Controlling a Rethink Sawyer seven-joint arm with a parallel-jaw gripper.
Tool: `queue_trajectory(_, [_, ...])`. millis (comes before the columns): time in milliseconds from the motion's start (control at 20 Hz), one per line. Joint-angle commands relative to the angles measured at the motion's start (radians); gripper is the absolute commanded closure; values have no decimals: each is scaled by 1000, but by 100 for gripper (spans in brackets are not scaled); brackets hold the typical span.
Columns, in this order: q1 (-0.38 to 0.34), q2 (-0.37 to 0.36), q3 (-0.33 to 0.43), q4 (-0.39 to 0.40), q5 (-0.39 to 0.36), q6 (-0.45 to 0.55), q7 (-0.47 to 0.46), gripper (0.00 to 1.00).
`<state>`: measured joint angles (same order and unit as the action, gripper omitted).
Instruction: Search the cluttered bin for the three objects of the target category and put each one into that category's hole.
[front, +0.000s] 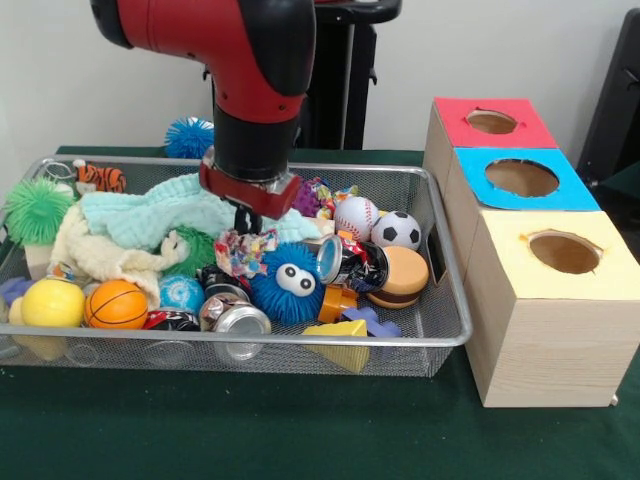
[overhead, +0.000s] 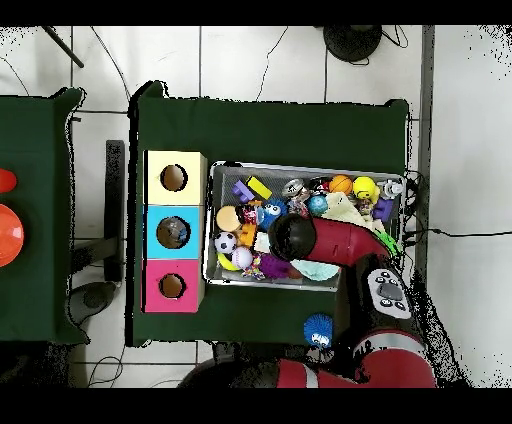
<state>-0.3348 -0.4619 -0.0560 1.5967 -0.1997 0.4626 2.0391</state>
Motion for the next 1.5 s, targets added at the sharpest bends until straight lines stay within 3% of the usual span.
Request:
queue_trajectory(50, [-35,-92,40,37,64,214,47,100])
queue_trajectory(500, [-67,-167,62,25,77,306,11,100])
queue_trajectory(1500, [-99,-88,66,-20,5,242,-22,100])
